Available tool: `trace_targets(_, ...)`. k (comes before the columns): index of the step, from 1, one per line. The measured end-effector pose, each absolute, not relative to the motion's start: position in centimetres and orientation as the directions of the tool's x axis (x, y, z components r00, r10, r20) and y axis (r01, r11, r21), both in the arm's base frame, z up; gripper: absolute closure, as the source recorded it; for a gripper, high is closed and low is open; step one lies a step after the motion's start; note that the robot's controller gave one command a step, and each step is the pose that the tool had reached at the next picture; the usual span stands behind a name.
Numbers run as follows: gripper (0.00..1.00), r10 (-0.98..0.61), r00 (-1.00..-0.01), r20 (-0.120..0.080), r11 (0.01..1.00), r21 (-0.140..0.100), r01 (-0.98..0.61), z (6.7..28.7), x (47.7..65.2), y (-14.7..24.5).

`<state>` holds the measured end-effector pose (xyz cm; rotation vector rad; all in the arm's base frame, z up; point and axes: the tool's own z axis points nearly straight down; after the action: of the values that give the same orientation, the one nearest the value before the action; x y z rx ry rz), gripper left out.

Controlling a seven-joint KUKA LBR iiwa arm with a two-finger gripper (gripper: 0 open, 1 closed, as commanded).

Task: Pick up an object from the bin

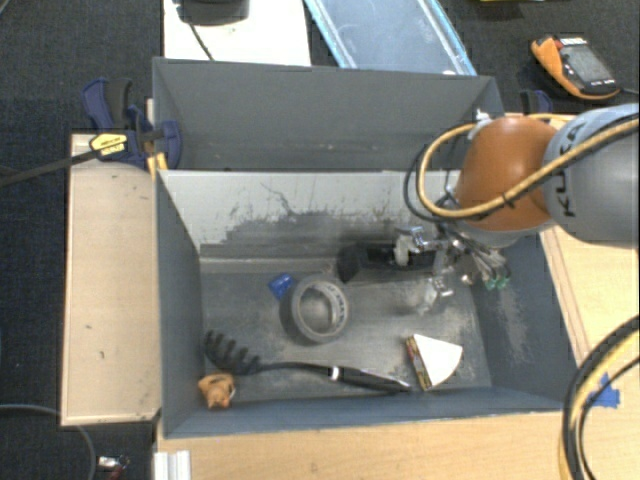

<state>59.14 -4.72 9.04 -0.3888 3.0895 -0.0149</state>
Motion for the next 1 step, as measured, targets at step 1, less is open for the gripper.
trace_targets(1, 0.00, -0.008, -0.999, -0.037, 1.000, -0.002, -0.008, 7.96, 59.44, -4.69)
